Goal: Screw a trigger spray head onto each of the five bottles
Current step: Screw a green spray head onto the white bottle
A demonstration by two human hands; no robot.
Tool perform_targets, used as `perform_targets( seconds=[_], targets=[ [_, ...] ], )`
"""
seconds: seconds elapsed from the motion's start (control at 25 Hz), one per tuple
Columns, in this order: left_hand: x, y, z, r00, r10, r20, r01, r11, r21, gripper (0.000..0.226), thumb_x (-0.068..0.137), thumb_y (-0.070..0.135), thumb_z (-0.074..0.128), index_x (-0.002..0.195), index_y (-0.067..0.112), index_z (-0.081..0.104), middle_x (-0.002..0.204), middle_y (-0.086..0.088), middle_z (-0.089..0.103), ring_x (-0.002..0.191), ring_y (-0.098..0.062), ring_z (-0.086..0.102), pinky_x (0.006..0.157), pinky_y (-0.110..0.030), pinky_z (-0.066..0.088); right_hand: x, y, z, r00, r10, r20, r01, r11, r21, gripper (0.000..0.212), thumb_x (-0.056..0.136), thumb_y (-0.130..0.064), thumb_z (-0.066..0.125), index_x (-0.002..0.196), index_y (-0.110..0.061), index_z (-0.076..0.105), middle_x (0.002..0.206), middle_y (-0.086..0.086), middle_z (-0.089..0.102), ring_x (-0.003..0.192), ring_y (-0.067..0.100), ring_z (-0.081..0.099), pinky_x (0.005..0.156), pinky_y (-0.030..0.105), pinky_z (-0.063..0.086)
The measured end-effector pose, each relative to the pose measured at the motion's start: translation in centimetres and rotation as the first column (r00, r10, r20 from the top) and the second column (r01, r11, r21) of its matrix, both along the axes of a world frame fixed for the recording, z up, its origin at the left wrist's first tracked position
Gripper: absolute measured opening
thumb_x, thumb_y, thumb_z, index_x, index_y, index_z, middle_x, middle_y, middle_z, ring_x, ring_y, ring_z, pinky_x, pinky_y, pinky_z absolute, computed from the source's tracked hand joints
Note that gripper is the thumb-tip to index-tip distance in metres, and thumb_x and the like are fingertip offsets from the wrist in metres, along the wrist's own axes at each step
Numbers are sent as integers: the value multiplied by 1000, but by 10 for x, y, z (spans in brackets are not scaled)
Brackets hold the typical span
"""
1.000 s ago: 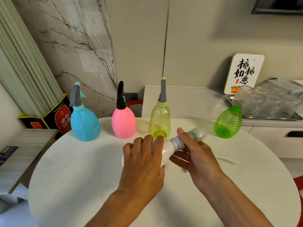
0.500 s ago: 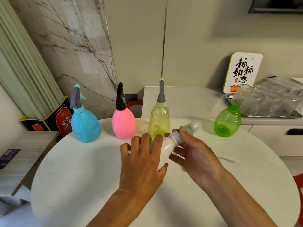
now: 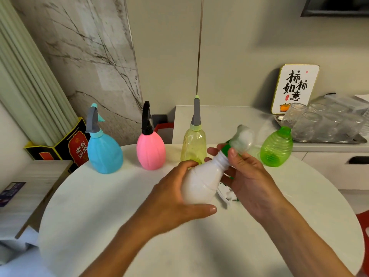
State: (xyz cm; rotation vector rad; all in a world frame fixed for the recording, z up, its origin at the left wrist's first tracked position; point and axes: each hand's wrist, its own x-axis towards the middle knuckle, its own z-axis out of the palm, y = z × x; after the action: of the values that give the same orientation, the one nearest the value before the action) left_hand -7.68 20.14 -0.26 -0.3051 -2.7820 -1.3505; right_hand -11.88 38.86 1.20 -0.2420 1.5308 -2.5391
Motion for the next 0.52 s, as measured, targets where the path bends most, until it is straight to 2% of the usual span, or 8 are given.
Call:
perform_targets(
  seconds=[0.04, 0.12, 0.2, 0.32, 0.36, 0.44, 0.52],
  targets=[
    [-4, -10, 7, 993, -76, 96, 65, 991, 116, 87, 46, 71, 81, 120, 59, 36, 110, 37, 49, 98, 9, 53, 67, -20, 56, 0, 3, 3, 998, 44, -42, -46, 998, -49, 30, 83, -34, 70, 106, -14, 73, 117, 13, 72, 108, 33, 68, 83, 39, 56],
    [-5, -19, 15, 984, -138, 110, 116, 975, 189, 87, 42, 70, 83, 117, 62, 40, 110, 38, 50, 99, 11, 52, 64, -17, 57, 0, 6, 8, 988, 111, -112, -125, 984, -131, 39, 83, -35, 72, 115, -13, 69, 123, 13, 70, 113, 34, 66, 88, 41, 54],
    [1, -6, 14, 998, -55, 12, 54, 994, 94, 85, 44, 71, 81, 116, 58, 40, 109, 34, 52, 97, 7, 55, 68, -22, 58, 1, 4, 8, 988, 102, -116, -120, 979, -164, 42, 83, -34, 73, 119, -15, 68, 126, 12, 68, 114, 34, 64, 90, 43, 54],
    [11, 20, 3, 978, 108, -178, -108, 994, 10, 79, 47, 73, 74, 113, 61, 31, 109, 42, 45, 98, 9, 50, 72, -22, 55, 1, 0, 7, 997, 4, -72, -15, 986, -164, 27, 85, -29, 66, 108, -17, 73, 111, 10, 73, 106, 32, 68, 84, 39, 56],
    [12, 19, 3, 979, 107, -176, -104, 994, 28, 79, 46, 74, 74, 112, 62, 31, 110, 44, 43, 99, 10, 49, 72, -21, 55, 1, 1, 8, 997, -6, -79, -7, 986, -168, 25, 84, -30, 67, 105, -17, 74, 107, 9, 74, 104, 30, 69, 82, 38, 56],
    [7, 6, 9, 1000, -15, -3, 15, 985, 171, 81, 47, 66, 82, 114, 61, 38, 109, 40, 49, 97, 9, 55, 71, -23, 58, 2, 6, 14, 989, 73, -132, -98, 975, -197, 31, 81, -30, 76, 107, -15, 72, 104, 8, 73, 101, 28, 69, 84, 38, 56],
    [5, -6, 15, 964, -197, 180, 135, 942, 308, 81, 49, 53, 89, 116, 59, 43, 107, 34, 56, 95, 5, 60, 70, -26, 60, 4, 9, 19, 961, 211, -181, -250, 939, -235, 37, 81, -24, 77, 113, -10, 67, 108, 11, 70, 103, 29, 67, 90, 42, 53]
  ],
)
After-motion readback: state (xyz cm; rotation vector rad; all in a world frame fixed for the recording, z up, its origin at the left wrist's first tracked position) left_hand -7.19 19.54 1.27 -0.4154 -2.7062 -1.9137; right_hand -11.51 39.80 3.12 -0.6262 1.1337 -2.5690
